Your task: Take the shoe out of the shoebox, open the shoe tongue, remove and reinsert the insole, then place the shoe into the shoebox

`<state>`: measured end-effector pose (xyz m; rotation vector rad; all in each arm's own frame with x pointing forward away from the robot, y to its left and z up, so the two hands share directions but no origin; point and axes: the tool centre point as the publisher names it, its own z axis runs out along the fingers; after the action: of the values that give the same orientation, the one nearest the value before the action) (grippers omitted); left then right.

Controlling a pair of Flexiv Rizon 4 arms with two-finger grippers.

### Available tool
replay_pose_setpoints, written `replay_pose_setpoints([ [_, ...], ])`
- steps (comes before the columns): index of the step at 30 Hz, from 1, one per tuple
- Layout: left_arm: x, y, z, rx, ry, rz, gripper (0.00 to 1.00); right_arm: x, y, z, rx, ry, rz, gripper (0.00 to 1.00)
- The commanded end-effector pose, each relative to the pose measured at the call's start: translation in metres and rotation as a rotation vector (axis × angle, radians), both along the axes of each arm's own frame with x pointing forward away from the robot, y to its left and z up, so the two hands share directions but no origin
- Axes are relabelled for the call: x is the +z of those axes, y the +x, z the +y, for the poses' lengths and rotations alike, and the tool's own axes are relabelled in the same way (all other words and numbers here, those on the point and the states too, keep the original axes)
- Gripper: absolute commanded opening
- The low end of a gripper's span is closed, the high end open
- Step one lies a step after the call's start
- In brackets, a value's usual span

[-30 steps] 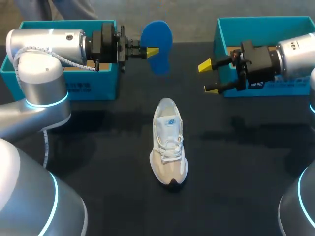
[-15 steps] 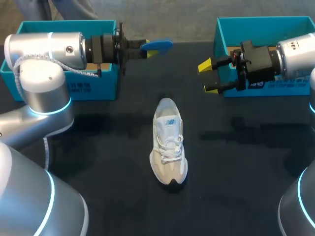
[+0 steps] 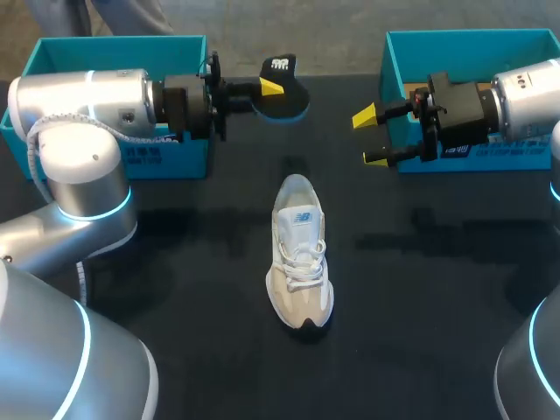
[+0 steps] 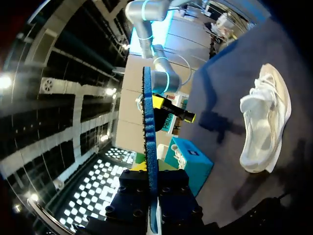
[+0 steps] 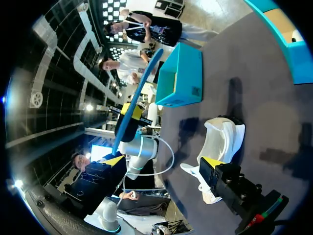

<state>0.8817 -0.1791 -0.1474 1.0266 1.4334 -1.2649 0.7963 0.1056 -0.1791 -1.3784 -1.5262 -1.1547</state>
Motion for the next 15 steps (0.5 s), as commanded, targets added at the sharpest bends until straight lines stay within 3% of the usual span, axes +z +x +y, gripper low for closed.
replay_pose_setpoints([
  [1,-0.004,0.0,-0.001,-0.008,0.032,-0.092,0.0,-0.001,0.0,0.001,0.0,0.0,0.0,1.0],
  [8,-0.012,0.001,-0.003,0.014,0.07,-0.153,0.0,0.007,0.007,-0.002,-0.032,-0.028,-0.017,1.0],
  [15,-0.025,-0.003,-0.012,0.016,0.071,-0.209,0.0,0.01,0.019,0.013,-0.005,-0.024,-0.037,1.0],
])
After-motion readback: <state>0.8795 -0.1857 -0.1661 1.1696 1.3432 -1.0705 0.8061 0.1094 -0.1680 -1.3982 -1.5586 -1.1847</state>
